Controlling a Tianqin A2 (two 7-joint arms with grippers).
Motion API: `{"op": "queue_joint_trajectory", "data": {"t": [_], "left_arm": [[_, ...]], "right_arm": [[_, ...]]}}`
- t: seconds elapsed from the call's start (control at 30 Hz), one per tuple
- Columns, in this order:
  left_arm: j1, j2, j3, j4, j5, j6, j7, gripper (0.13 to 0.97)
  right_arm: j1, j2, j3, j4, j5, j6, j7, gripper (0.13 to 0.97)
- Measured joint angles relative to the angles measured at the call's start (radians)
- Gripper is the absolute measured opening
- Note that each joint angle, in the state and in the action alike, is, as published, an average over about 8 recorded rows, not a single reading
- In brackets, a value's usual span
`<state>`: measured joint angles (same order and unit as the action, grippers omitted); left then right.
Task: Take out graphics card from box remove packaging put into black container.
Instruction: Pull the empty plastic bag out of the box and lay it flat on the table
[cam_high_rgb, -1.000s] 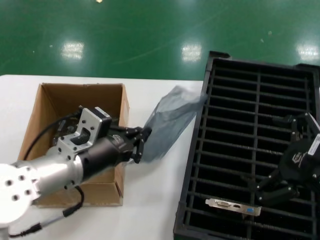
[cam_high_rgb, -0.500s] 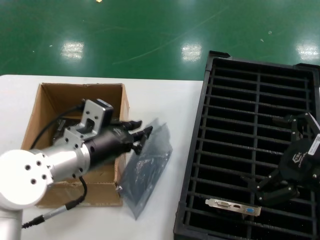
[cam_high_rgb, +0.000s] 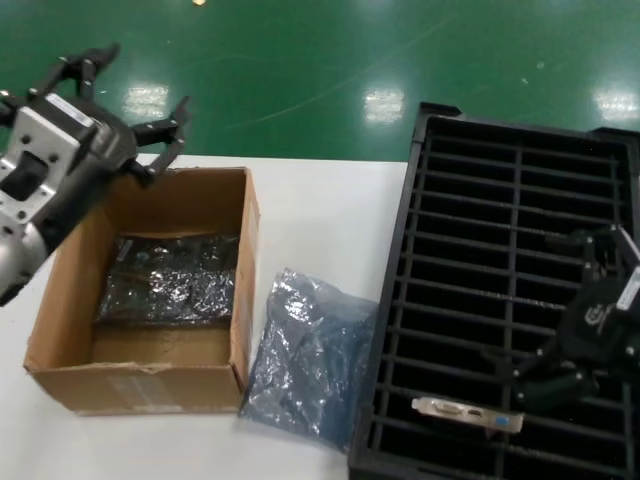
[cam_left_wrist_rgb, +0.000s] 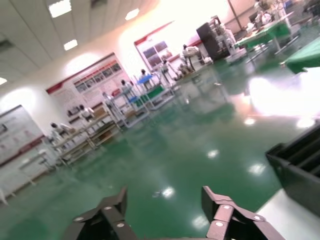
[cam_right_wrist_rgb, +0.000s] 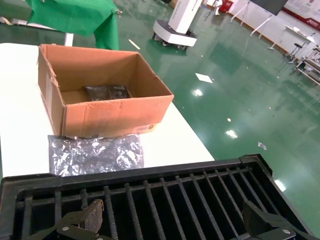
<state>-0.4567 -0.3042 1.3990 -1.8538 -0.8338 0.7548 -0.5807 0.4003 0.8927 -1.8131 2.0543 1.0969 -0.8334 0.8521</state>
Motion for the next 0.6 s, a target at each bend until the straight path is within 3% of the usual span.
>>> {"op": "queue_joint_trajectory", "data": {"t": [0.2, 0.33, 0.6], "left_arm": [[0.022, 0.0, 0.008, 0.01, -0.044, -0.036, 0.027, 0.619], [0.042, 0.001, 0.018, 0.023, -0.089, -0.069, 0.051, 0.619], [0.09, 0.001, 0.04, 0.05, -0.192, -0.149, 0.113, 0.8]], "right_arm": [[-0.019, -0.028, 0.01, -0.021, 0.033, 0.039, -0.04, 0.966], [-0.037, -0.055, 0.02, -0.042, 0.065, 0.077, -0.079, 0.966], [-0.08, -0.118, 0.042, -0.09, 0.14, 0.165, -0.169, 0.966]]}}
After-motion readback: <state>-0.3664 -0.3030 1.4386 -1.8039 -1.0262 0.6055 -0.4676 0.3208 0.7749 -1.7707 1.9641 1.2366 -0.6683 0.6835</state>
